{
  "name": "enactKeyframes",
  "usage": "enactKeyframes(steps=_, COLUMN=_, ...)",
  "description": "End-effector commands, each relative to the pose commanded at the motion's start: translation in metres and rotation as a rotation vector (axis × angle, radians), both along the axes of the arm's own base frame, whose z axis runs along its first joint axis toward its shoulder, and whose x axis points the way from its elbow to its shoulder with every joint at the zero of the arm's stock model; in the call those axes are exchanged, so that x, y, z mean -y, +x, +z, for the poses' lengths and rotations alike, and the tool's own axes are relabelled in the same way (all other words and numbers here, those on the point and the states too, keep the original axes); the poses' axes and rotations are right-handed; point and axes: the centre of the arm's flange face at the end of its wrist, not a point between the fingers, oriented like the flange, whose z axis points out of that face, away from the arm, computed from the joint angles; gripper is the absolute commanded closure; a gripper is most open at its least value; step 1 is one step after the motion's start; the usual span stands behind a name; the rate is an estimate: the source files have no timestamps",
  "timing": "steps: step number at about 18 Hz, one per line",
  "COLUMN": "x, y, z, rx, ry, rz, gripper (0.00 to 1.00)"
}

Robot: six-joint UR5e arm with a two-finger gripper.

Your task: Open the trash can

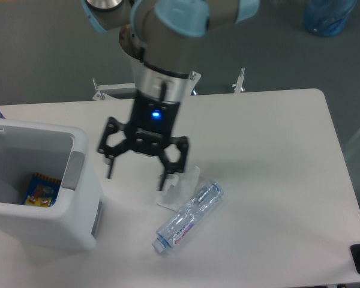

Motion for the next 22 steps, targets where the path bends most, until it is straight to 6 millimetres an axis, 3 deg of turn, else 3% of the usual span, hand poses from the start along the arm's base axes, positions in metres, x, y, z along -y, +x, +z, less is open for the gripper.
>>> enactKeyframes(steps=4, x=0.016, y=-0.041, z=-0.022, rx=-0.075, ry=-0.035, rz=-0.05, gripper=0.0)
enactKeyframes(steps=8, x=0.026, y=-0.069, z=-0.048, rx=-0.166, ry=-0.116, rz=-0.108, gripper=0.0)
enactKeyframes(steps=12, x=0.05, y=-0.118, z=-0.092, rx=-0.208, ry=-0.226, rz=-0.115, gripper=0.0)
enactKeyframes(steps=15, x=0.063, y=-0.142, z=-0.116, rx=-0.199, ry=-0.248, rz=-0.118, gripper=0.0)
enactKeyframes(steps=22, x=0.069, y=-0.155, z=-0.136, rx=-0.266, ry=-0.342, rz=-0.196, gripper=0.0)
